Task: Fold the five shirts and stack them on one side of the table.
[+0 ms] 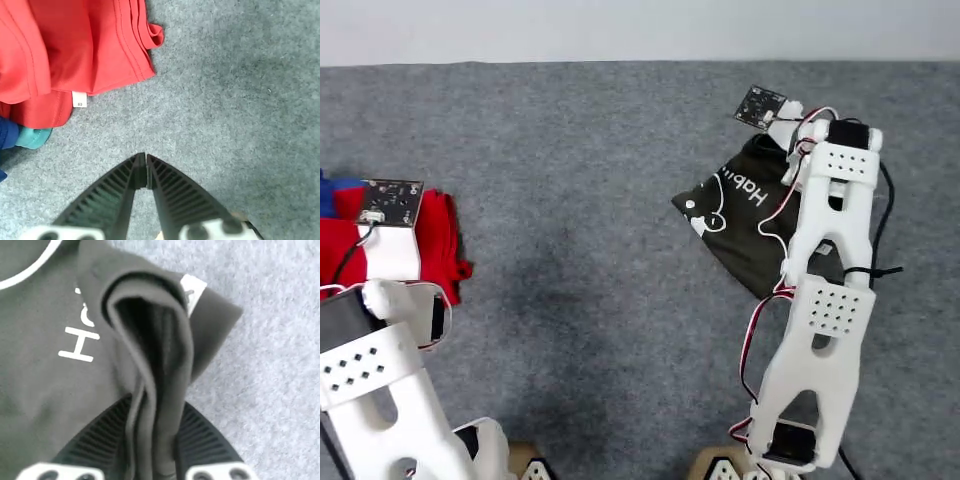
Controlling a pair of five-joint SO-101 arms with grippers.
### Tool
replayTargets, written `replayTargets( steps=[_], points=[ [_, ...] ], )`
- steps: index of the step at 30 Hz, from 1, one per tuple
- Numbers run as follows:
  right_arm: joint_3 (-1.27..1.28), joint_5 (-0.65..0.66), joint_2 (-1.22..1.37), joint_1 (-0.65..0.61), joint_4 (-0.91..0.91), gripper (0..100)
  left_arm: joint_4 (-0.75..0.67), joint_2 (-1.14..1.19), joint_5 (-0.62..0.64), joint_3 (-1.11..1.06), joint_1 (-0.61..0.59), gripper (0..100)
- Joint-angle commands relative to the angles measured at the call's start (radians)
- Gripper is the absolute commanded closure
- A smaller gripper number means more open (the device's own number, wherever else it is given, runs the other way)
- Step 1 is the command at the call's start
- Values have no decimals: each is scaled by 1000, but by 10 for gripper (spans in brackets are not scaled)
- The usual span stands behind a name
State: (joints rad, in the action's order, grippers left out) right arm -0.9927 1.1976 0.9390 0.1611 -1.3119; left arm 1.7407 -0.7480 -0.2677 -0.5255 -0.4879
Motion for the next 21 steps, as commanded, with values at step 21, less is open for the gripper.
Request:
replayTargets(
  steps=[21],
  points=[
    [-359,-825,-70,16,-484,823,12,-18,-8,5,2,993]
  ],
)
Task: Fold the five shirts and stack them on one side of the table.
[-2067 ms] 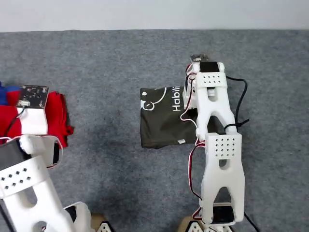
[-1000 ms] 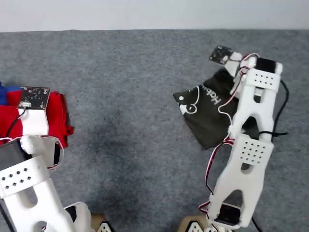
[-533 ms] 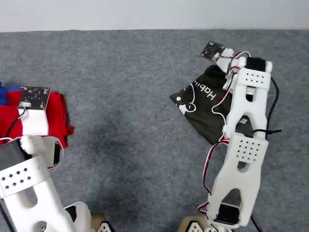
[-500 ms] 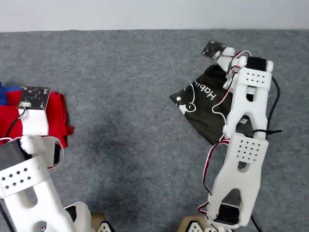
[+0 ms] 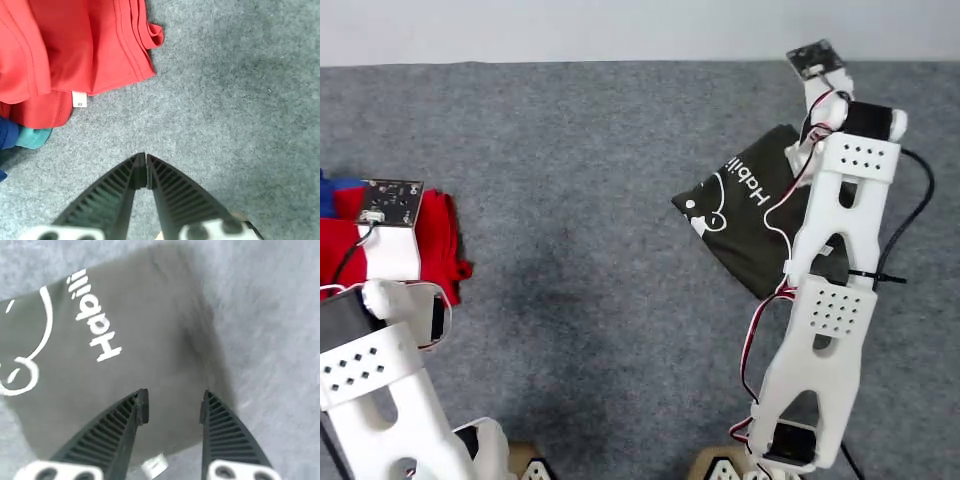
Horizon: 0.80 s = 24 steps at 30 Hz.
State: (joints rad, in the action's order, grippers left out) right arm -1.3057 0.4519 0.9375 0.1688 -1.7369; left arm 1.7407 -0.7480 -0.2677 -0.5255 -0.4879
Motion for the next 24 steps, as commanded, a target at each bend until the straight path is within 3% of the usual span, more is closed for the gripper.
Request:
replayTargets(
  steps=[1,7,14,24],
  points=[
    [-34,-121,-73,13,-59,826,12,-18,-8,5,2,993],
    [-9,-342,-79,-2,-61,959,12,-18,-8,5,2,993],
    [97,-600,-82,8,-62,737,12,-18,-8,5,2,993],
    [354,-753,-160,12,-58,732,12,-18,-8,5,2,993]
  ],
)
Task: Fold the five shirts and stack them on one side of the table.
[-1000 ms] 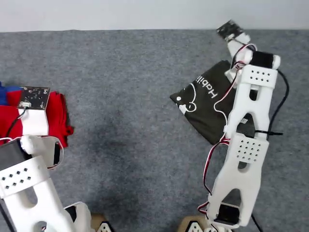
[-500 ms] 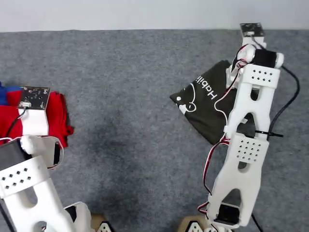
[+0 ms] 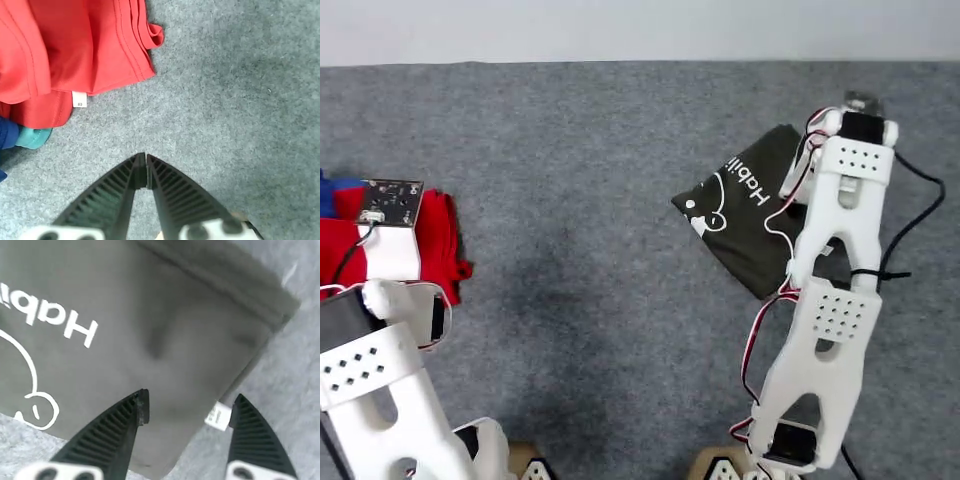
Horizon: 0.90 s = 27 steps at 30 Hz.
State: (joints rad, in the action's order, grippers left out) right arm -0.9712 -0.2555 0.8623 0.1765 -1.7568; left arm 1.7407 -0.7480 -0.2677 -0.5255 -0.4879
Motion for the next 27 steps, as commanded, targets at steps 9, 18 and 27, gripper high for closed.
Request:
replayTargets(
  steps=[9,18,27],
  points=[
    [28,-107,79,-39,105,731,12,-18,-8,1,2,993],
    [-12,-103,191,-53,216,733,12,-18,-8,-1,2,993],
    [-23,-100,208,-67,130,849,12,-18,-8,-1,2,993]
  ],
)
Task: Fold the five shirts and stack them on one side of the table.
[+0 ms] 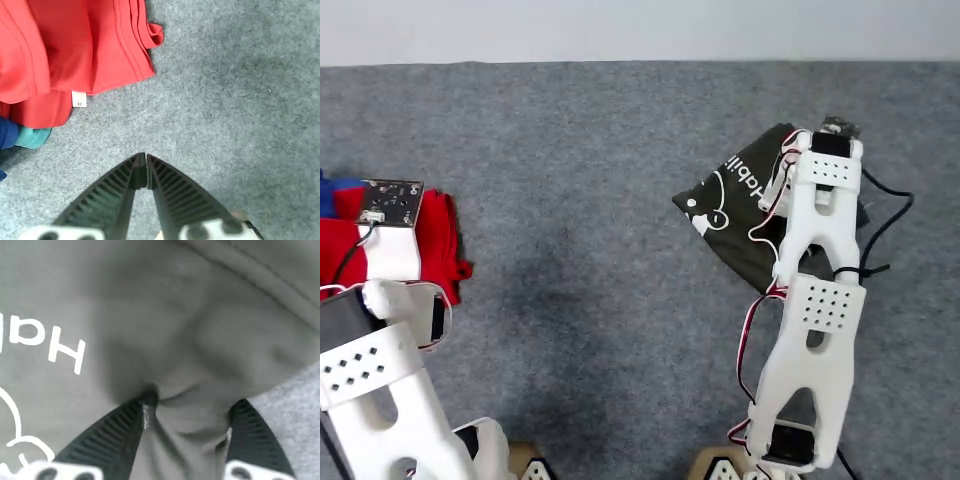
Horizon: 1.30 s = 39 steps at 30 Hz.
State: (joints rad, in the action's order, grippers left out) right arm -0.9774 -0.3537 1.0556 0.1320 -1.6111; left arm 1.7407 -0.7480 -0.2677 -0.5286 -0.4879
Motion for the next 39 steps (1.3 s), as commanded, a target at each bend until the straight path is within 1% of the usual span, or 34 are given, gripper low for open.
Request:
replayTargets(
  steps=[1,3,4,6,9,11,23,26,28,31,36,38,39],
  points=[
    [-17,14,12,-21,-22,897,12,-18,-8,2,2,993],
    [-20,86,7,-19,-24,979,12,-18,-8,2,2,993],
    [-28,132,1,-19,-30,995,12,-18,-8,2,2,993],
    [-55,199,-13,-18,-79,979,12,-18,-8,2,2,993],
    [-127,275,-33,10,-165,987,12,-18,-8,2,2,993],
    [-160,358,-50,44,-188,988,12,-18,-6,2,2,993],
    [-164,1060,-217,375,-182,988,14,-18,-6,4,2,993],
    [-164,1183,-219,449,-156,988,12,-18,-6,4,2,993],
    [-160,1234,-217,493,-124,988,12,-18,-6,4,2,993],
    [-160,1277,-202,535,-84,988,12,-18,-6,4,2,993],
    [-164,1292,-143,544,-44,984,12,-18,-6,4,2,993],
    [-166,1287,-140,544,-42,947,12,-18,-6,4,2,993],
    [-166,1284,-150,544,-47,910,12,-18,-6,4,2,993]
  ],
)
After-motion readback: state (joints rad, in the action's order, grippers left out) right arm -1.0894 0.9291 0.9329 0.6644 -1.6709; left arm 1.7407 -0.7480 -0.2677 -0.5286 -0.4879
